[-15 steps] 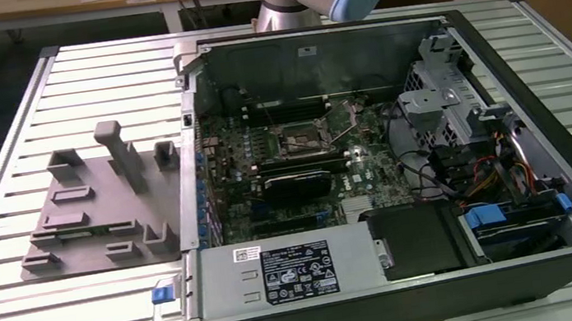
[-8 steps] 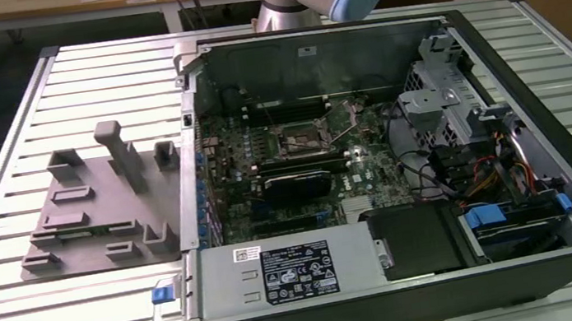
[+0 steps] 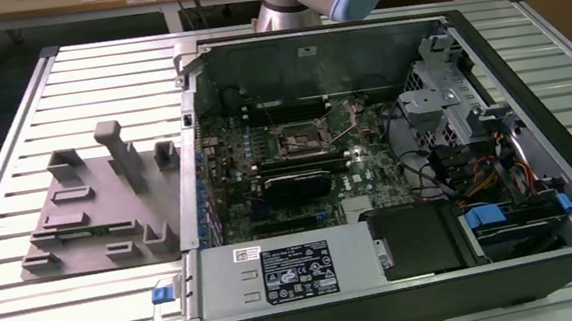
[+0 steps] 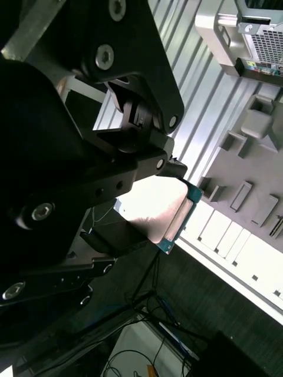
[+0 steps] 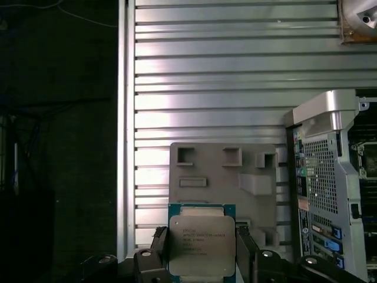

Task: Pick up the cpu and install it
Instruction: 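Pick up the cpu and move it towards the insertion slot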

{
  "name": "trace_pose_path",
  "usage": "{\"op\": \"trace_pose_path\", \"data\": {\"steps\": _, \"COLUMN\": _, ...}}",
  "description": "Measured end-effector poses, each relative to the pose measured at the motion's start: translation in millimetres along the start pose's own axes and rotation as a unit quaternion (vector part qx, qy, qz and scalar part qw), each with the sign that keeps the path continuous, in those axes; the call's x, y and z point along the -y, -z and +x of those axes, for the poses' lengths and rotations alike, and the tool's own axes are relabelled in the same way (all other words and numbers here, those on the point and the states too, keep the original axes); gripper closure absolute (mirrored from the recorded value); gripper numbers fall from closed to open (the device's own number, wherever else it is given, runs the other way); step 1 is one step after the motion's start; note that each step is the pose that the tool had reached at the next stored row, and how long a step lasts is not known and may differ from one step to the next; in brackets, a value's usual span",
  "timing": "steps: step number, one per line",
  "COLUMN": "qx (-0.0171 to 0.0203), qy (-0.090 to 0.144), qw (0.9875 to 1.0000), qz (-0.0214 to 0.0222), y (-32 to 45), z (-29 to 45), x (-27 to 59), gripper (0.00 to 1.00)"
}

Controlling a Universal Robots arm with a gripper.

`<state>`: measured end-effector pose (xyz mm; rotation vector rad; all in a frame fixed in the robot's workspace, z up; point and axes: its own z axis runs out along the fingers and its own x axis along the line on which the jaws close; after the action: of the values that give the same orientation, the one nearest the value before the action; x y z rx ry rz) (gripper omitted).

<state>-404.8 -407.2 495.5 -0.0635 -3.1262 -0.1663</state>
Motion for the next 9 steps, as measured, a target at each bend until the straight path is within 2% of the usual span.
{"op": "trace_pose_path", "data": {"steps": 9, "qx": -0.0003, "qy": 0.000, "qw": 1.0000, "qz": 0.0000, "y": 0.1, "z": -15.4, "x": -0.6, "gripper": 0.46}}
